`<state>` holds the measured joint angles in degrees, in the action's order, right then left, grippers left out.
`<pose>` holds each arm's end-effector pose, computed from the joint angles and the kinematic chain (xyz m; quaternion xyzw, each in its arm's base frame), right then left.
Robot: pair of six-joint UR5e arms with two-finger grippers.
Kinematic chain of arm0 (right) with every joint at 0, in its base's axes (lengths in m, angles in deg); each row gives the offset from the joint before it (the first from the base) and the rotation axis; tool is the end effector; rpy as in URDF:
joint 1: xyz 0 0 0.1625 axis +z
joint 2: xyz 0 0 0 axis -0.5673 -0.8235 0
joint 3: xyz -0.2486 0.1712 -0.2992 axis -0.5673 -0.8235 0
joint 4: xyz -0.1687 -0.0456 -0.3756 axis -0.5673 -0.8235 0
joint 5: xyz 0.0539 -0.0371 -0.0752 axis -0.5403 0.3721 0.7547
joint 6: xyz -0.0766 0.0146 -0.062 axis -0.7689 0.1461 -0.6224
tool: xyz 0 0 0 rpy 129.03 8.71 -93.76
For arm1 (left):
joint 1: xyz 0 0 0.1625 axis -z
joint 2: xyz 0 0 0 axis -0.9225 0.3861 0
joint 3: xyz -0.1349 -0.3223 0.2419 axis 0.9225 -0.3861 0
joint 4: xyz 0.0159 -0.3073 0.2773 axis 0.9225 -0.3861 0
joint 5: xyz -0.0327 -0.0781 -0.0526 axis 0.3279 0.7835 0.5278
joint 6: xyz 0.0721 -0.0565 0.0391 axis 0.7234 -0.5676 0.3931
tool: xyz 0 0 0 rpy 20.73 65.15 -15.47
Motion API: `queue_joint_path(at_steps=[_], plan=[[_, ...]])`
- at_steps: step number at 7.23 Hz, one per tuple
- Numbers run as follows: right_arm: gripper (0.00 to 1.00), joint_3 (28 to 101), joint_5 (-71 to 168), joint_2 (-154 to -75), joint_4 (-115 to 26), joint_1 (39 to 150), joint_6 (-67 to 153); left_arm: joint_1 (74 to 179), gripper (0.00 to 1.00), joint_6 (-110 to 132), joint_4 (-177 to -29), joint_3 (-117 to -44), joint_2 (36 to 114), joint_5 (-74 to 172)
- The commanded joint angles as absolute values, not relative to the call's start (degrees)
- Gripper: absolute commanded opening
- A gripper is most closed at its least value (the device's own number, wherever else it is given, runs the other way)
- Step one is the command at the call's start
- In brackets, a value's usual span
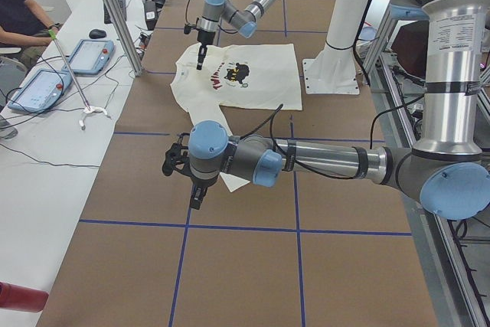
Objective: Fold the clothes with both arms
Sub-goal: 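Lay the sleeve across the chest with the right gripper and open it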
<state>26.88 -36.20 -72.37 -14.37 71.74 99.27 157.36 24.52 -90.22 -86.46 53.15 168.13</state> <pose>-0.6116 -0.5929 0.1132 0.1510 -0.5686 0.0506 0.8071 -0.0569 -0.4892 0.5850 0.1370 0.4232 0.0568 0.8938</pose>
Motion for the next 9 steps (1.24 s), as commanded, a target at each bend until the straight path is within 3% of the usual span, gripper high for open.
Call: queue_joint_path(at_steps=[1, 5, 6, 7, 9], plan=[[0.00, 25.73, -35.46, -72.43, -10.05, 70.77, 101.81, 157.38, 1.00, 24.49, -90.22, -86.46, 53.11, 168.11], [0.00, 24.85, -29.15, -72.96, -2.47, 68.31, 107.10, 157.29, 1.00, 24.49, -93.46, -83.48, 53.37, 168.19], [0.09, 23.72, -27.83, -72.96, -2.82, 67.79, 107.10, 157.29, 1.00, 24.40, -93.47, -83.29, 53.81, 168.11], [0.97, 22.31, -25.73, -72.17, -2.82, 66.39, 107.02, 157.29, 1.00, 24.32, -93.47, -83.29, 54.16, 168.10], [1.00, 22.21, -25.00, -71.03, -2.73, 65.94, 107.54, 157.29, 1.00, 24.32, -93.39, -83.21, 54.60, 168.10]])
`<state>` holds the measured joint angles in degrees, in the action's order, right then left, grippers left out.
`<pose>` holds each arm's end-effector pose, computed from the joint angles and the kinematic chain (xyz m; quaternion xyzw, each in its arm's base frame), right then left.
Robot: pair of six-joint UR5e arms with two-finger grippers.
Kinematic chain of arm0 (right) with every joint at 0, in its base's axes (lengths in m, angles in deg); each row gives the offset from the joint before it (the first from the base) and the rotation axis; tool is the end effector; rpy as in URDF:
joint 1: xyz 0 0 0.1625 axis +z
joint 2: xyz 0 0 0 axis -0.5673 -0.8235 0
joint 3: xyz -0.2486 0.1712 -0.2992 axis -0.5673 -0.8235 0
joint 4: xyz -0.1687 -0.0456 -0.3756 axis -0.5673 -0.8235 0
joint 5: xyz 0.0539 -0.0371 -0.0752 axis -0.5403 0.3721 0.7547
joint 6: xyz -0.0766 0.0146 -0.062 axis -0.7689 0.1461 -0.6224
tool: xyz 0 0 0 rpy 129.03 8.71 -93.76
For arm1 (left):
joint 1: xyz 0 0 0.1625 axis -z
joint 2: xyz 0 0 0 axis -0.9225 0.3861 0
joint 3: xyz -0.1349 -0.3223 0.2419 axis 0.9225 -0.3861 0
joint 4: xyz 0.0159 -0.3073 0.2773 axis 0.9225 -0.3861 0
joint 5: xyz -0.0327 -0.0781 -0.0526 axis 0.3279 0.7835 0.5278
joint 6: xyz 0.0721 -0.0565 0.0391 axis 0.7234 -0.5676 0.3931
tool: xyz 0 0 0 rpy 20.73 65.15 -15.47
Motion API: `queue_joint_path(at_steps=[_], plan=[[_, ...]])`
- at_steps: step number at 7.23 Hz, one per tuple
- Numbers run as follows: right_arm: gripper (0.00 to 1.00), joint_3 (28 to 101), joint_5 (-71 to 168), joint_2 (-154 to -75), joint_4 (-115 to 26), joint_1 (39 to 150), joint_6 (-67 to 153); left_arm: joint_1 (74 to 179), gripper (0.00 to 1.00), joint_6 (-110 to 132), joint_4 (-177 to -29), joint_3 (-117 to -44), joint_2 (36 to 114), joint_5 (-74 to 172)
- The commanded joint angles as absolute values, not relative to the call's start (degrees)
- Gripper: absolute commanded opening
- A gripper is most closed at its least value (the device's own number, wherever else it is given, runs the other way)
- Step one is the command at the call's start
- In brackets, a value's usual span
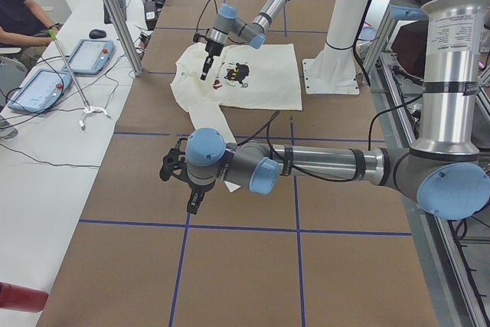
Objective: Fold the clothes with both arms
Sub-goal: 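Lay the sleeve across the chest with the right gripper and open it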
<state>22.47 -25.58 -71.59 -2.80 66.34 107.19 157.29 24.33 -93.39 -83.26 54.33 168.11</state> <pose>-0.6616 -0.5519 0.1149 0.1779 -0.6118 0.1109 0.7627 -0.0564 -0.4994 0.5968 0.1451 0.4228 0.0601 0.8925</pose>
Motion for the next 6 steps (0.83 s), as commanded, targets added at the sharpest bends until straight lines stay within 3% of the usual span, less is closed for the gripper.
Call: queue_joint_path(at_steps=[1, 4, 6], plan=[[1.00, 22.21, -25.00, -71.02, -2.82, 66.02, 107.72, 157.29, 1.00, 24.23, -93.39, -83.29, 54.69, 168.10], [1.00, 23.95, -26.58, -71.20, -11.21, 66.29, 108.69, 155.81, 1.00, 16.62, -97.14, -83.82, 54.87, 167.41], [1.00, 36.63, -34.98, -74.69, -32.92, 70.04, 107.12, 149.32, 1.00, -1.96, -105.64, -84.26, 53.82, 161.72]])
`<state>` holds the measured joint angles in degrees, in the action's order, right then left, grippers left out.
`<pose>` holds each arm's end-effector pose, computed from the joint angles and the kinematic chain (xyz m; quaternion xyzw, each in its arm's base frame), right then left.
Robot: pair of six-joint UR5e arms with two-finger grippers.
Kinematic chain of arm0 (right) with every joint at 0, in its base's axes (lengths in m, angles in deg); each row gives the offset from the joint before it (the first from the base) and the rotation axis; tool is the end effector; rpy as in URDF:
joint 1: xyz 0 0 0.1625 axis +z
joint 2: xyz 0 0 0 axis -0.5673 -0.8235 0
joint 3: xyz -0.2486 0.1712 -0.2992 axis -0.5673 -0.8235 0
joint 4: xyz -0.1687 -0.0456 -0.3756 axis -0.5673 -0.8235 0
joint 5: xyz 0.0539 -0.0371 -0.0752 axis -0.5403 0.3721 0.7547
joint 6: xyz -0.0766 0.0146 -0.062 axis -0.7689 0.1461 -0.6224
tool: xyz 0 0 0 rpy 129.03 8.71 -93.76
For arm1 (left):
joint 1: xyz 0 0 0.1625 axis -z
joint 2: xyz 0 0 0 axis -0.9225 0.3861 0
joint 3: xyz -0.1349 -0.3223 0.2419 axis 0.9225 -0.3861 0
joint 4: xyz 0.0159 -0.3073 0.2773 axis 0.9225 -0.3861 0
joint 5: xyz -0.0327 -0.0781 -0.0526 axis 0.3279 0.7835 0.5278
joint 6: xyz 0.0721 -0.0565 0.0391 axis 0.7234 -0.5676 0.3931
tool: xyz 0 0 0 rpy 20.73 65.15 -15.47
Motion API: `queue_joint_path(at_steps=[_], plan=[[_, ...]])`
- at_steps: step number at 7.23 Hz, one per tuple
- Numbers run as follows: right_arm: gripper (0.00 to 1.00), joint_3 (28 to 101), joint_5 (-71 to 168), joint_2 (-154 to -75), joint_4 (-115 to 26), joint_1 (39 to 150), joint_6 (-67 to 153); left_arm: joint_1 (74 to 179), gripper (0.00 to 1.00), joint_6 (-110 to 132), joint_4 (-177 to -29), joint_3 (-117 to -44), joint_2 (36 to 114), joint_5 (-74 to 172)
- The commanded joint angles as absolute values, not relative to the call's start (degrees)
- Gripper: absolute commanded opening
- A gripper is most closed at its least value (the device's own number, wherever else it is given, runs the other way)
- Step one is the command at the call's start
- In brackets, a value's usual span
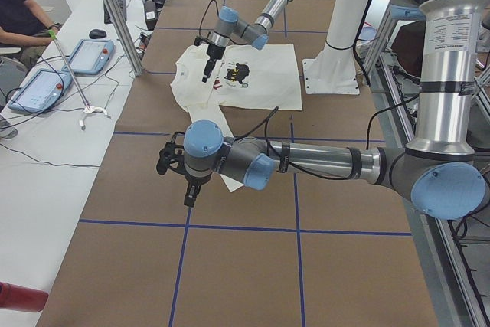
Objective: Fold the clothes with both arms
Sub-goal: 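Raise the right gripper away while the left gripper moves to the other cuff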
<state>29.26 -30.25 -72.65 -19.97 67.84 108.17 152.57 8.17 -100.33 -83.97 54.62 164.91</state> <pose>-0.6435 -0.5573 0.1110 0.1166 -0.5479 0.1224 0.8193 -0.0182 -0.5090 0.5776 0.1348 0.4244 -0.0061 0.8954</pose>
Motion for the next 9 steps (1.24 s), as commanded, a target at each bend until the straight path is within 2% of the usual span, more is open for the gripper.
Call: queue_joint_path(at_steps=[1, 2, 4, 7, 9], plan=[[1.00, 42.28, -38.07, -76.54, -43.75, 72.24, 103.54, 147.29, 1.00, -9.27, -109.35, -85.48, 51.20, 161.69], [1.00, 47.90, -40.27, -79.26, -52.74, 74.70, 100.19, 144.66, 1.00, -14.22, -113.65, -87.93, 47.17, 160.47], [1.00, 61.87, -42.66, -90.30, -61.68, 79.88, 88.35, 135.29, 1.00, -30.78, -122.43, -90.50, 42.32, 152.68], [1.00, 68.43, -50.04, -101.23, -62.41, 88.85, 75.50, 115.07, 1.00, -55.87, -126.26, -90.33, 41.86, 134.23], [1.00, 68.96, -54.43, -104.84, -62.15, 92.99, 70.13, 110.20, 1.00, -58.13, -125.65, -89.36, 41.95, 129.19]])
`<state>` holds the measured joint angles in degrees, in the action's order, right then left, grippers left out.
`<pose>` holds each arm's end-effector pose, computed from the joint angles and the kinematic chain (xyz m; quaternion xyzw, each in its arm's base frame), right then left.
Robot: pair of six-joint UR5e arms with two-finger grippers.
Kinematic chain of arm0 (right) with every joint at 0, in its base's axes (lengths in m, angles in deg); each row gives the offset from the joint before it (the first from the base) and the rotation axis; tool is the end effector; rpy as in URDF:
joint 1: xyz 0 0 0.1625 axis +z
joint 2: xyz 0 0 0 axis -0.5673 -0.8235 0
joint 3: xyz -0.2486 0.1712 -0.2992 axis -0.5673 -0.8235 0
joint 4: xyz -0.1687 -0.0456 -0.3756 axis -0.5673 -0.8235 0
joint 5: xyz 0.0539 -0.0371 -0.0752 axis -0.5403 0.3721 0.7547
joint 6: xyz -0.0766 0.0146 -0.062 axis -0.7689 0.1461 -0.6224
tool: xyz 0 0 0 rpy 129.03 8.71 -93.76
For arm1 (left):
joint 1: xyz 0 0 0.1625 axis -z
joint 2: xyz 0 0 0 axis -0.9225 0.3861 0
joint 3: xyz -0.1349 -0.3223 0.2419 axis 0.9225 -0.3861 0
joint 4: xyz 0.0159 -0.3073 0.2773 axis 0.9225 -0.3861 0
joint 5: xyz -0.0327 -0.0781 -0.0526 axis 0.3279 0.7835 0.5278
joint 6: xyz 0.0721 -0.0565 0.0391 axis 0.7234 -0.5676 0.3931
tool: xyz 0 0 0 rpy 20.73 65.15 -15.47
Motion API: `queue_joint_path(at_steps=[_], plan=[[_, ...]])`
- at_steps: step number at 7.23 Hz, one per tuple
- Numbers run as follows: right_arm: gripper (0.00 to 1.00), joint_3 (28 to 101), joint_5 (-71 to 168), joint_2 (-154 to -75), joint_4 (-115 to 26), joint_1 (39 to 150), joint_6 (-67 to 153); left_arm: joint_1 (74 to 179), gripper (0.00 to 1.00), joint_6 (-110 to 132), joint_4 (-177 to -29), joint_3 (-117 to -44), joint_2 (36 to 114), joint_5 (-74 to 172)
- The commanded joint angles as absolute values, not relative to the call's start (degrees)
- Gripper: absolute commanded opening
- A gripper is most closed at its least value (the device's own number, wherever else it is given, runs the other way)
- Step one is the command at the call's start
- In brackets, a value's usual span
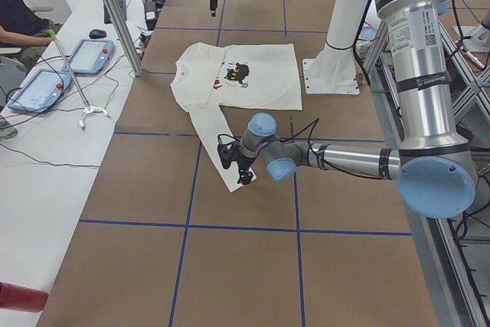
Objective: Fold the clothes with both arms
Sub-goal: 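Raise the right gripper away while the left gripper moves to the other cuff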
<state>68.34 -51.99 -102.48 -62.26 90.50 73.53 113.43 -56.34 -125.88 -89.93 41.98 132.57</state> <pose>-0.3051 -0.5909 0.2861 0.0371 -0.3946 0.0178 0.9179 0.2219 -0.3860 0.5925 0.0688 0.3993 -0.2506 0.8792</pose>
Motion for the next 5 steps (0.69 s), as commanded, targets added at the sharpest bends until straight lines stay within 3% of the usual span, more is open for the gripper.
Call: queue_joint_path(at_steps=[1, 5], plan=[[1.00, 69.32, -55.40, -105.82, -61.97, 93.79, 69.75, 109.57, 1.00, -57.86, -125.73, -88.66, 41.95, 128.99], [1.00, 69.84, -55.59, -106.00, -61.79, 93.80, 69.84, 109.21, 0.99, -57.77, -125.73, -86.20, 42.04, 128.91]])
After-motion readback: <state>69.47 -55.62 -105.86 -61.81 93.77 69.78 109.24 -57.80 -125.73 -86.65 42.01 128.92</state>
